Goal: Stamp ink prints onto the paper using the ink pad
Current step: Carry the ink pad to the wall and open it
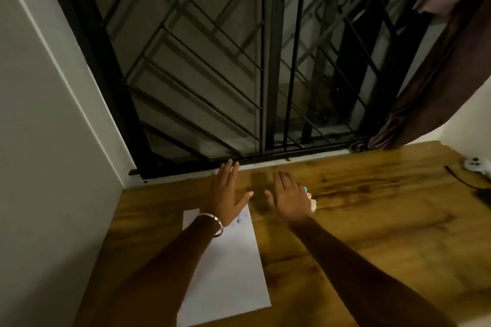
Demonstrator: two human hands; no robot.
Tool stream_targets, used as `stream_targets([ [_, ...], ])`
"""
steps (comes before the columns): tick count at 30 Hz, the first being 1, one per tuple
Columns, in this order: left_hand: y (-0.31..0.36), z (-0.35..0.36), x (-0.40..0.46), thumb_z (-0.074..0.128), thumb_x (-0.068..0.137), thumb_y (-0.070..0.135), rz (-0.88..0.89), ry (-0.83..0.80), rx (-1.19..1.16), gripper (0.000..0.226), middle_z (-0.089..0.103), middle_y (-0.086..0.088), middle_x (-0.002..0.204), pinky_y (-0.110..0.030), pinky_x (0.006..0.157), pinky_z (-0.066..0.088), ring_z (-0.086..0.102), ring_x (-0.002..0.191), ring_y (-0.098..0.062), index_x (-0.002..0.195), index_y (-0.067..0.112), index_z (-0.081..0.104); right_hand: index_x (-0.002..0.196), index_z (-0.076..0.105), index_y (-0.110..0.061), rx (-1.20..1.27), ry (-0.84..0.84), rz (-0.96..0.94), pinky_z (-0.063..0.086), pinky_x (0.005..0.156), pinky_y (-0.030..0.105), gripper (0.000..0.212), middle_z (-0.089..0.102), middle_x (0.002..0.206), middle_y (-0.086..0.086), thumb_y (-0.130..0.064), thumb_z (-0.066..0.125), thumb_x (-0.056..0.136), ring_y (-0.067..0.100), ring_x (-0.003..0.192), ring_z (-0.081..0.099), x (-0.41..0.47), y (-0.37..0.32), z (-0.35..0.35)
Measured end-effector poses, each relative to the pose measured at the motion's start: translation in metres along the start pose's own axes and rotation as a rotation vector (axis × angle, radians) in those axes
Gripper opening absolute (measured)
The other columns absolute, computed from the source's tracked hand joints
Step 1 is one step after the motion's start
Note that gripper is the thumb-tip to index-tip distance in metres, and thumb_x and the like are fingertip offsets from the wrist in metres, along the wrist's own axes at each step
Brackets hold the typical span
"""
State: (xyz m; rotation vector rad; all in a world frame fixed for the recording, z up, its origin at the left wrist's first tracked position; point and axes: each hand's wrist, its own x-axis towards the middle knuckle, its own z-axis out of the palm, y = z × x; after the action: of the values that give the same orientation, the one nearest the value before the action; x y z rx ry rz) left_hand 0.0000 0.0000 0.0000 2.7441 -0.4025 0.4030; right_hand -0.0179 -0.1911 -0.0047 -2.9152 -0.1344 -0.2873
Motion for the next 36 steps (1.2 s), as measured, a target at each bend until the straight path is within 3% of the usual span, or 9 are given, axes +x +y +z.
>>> stream_targets([
  [4, 0.013, 0.021, -0.011, 0.039, 0.084, 0.069, -0.038, -0.095, -0.03, 0.086, 0.008, 0.001, 0.162, -0.041, 0.117, 0.023, 0.014, 0.148, -0.022, 0.151, 0.026, 0.005, 0.148, 0.024, -0.013, 0.02, -0.046, 0.059, 0.027, 0.118, 0.045, 0.061, 0.031, 0.155, 0.011, -0.049, 0.028, 0.099, 0.027, 0.145, 0.025, -0.018, 0.019, 0.017],
  [11, 0.033, 0.053, -0.005, 0.044, 0.081, 0.07, -0.051, -0.268, -0.007, 0.094, 0.005, 0.0, 0.162, -0.043, 0.121, 0.006, 0.004, 0.15, -0.021, 0.152, 0.025, 0.003, 0.149, 0.021, -0.013, -0.005, -0.154, 0.131, 0.029, 0.115, 0.045, 0.065, 0.03, 0.155, 0.012, -0.051, 0.03, 0.098, 0.031, 0.144, 0.026, -0.029, 0.053, 0.038],
  [19, 0.057, 0.082, 0.011, 0.055, 0.082, 0.057, -0.079, -0.482, -0.004, 0.093, 0.007, 0.0, 0.162, -0.041, 0.122, 0.01, 0.008, 0.149, -0.023, 0.152, 0.023, 0.005, 0.15, 0.017, -0.014, 0.004, -0.243, 0.132, 0.037, 0.111, 0.047, 0.071, 0.027, 0.157, 0.015, -0.056, 0.031, 0.095, 0.032, 0.142, 0.03, -0.025, 0.073, 0.05],
  [23, 0.068, 0.091, 0.02, 0.059, 0.083, 0.049, -0.103, -0.524, -0.025, 0.089, 0.013, 0.0, 0.161, -0.041, 0.121, 0.016, 0.015, 0.148, -0.026, 0.151, 0.024, 0.008, 0.151, 0.013, -0.013, -0.004, -0.258, 0.095, 0.036, 0.108, 0.046, 0.073, 0.023, 0.158, 0.016, -0.055, 0.033, 0.095, 0.034, 0.144, 0.025, -0.022, 0.08, 0.06],
  [30, 0.085, 0.103, 0.042, 0.06, 0.082, 0.048, -0.122, -0.549, -0.06, 0.086, 0.022, -0.002, 0.158, -0.047, 0.115, 0.029, 0.029, 0.143, -0.028, 0.151, 0.023, 0.014, 0.15, 0.017, -0.01, 0.001, -0.308, 0.035, 0.041, 0.102, 0.046, 0.059, 0.026, 0.156, 0.017, -0.03, 0.037, 0.098, 0.033, 0.143, 0.028, -0.008, 0.088, 0.069],
  [36, 0.092, 0.116, 0.056, 0.057, 0.088, 0.044, -0.129, -0.564, -0.056, 0.082, 0.018, -0.002, 0.16, -0.04, 0.116, 0.024, 0.025, 0.144, -0.026, 0.152, 0.02, 0.012, 0.152, 0.013, -0.014, -0.004, -0.339, -0.009, 0.032, 0.109, 0.044, 0.067, 0.019, 0.159, 0.011, -0.044, 0.037, 0.097, 0.03, 0.145, 0.021, -0.001, 0.097, 0.079],
])
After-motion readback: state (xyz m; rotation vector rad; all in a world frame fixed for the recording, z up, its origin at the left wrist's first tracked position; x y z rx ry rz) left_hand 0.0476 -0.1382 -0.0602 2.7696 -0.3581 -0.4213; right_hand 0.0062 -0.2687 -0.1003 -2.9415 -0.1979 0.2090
